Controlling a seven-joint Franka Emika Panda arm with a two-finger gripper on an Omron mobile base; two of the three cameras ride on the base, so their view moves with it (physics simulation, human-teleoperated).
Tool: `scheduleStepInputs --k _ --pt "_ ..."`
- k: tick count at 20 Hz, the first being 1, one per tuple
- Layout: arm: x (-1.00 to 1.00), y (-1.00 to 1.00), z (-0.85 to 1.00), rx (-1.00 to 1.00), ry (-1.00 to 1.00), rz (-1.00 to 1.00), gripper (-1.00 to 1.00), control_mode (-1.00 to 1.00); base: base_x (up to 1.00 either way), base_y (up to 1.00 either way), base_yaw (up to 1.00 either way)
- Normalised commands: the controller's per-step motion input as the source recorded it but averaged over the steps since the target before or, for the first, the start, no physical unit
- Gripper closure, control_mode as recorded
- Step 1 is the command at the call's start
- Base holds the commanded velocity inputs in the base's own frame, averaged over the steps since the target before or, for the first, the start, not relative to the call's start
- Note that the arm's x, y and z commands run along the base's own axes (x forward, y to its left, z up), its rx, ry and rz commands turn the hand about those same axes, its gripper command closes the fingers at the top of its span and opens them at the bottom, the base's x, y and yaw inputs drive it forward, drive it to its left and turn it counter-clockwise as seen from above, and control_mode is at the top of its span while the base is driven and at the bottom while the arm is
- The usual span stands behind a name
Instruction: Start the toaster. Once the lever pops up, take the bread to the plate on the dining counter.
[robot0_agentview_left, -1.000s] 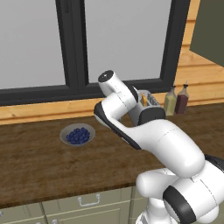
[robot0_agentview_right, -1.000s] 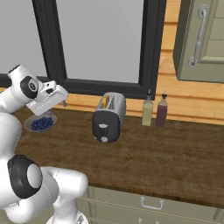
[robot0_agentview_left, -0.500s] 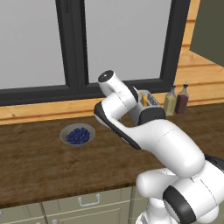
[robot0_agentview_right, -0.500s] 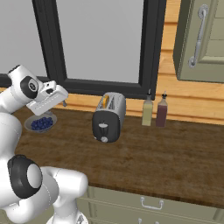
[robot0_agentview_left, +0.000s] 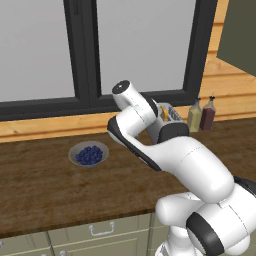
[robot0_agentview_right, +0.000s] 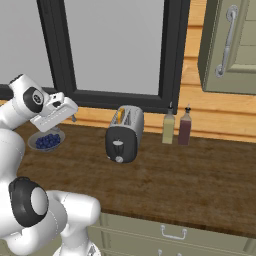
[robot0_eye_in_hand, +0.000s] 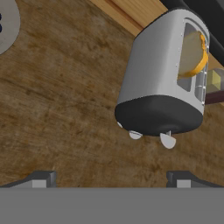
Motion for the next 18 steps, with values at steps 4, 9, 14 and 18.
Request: scheduleStepInputs --k 4,9,14,18 --pt "0.0 0.0 0.0 0.0 0.0 0.0 -1.0 -1.0 0.0 0.0 0.0" --pt "0.0 0.0 0.0 0.0 0.0 0.0 -1.0 -1.0 0.0 0.0 0.0" --pt "0.0 0.0 0.0 0.0 0.0 0.0 -1.0 -1.0 0.0 0.0 0.0" --pt "0.0 0.0 0.0 0.0 0.0 0.0 -1.0 -1.0 0.0 0.0 0.0"
